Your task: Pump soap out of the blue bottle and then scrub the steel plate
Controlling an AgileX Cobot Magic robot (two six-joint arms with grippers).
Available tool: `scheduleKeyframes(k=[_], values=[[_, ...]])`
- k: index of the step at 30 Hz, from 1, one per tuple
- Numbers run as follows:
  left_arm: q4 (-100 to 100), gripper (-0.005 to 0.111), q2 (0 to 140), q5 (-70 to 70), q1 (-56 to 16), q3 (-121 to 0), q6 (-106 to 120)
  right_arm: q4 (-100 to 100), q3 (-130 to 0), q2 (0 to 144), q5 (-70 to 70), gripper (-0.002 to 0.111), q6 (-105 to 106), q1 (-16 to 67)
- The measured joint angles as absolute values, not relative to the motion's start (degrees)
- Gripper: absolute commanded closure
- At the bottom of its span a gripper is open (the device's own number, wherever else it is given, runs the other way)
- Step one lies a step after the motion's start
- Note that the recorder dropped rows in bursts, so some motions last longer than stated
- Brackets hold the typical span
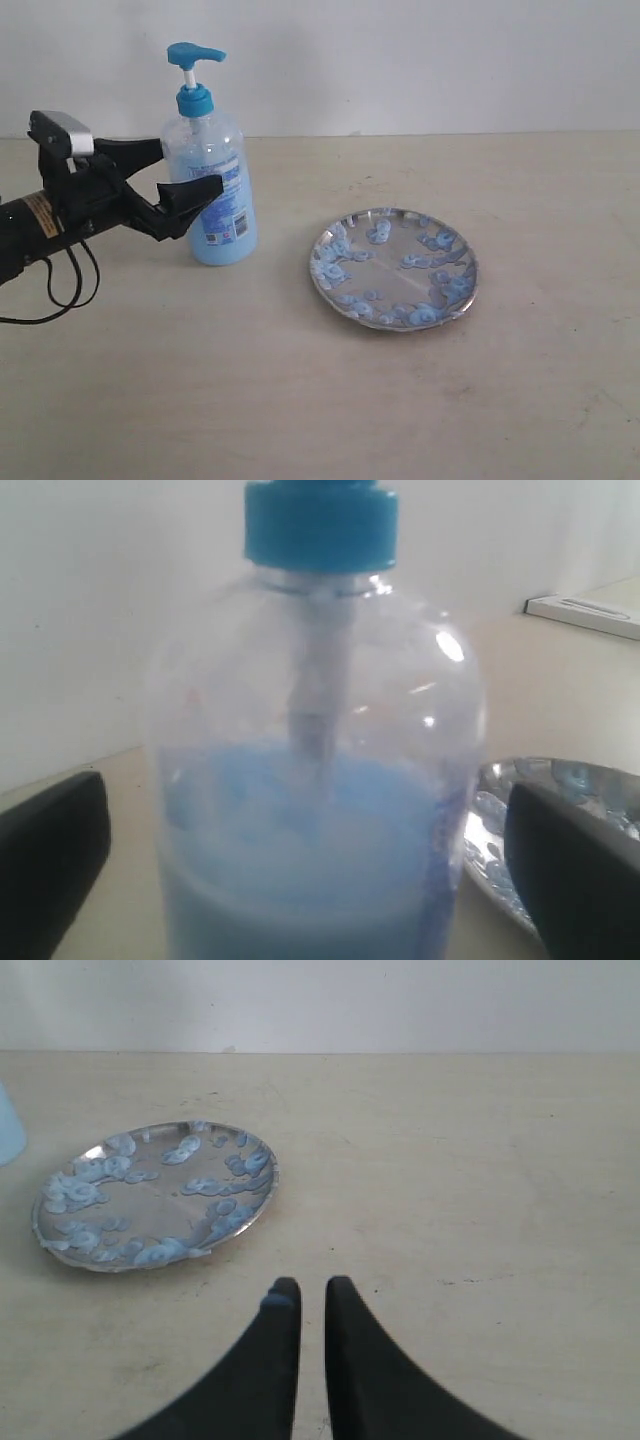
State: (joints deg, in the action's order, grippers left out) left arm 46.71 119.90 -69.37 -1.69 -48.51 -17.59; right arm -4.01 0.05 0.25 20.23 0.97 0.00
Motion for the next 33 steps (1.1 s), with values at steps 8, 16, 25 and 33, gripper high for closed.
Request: scheduleKeyframes(k=[8,16,25,33], values=[[48.05,-0.002,126.85,-69.59,-1.72,-56.41,-17.26,-4.01,0.05,0.25,20.23,0.103,0.97,0.0],[48.26,-0.002,129.93,-69.59,-1.72,-59.39,-17.26,-4.01,0.05,0.25,20.23,0.103,0.97,0.0],[48.51,-0.002,131.55,-69.59,-1.72,-62.62,-17.26,-4.01,0.05,0.25,20.23,0.103,0.97,0.0],[48.51,-0.002,131.82,-69.59,-1.72,-63.03,-17.26,-4.01,0.05,0.25,20.23,0.103,0.97,0.0]])
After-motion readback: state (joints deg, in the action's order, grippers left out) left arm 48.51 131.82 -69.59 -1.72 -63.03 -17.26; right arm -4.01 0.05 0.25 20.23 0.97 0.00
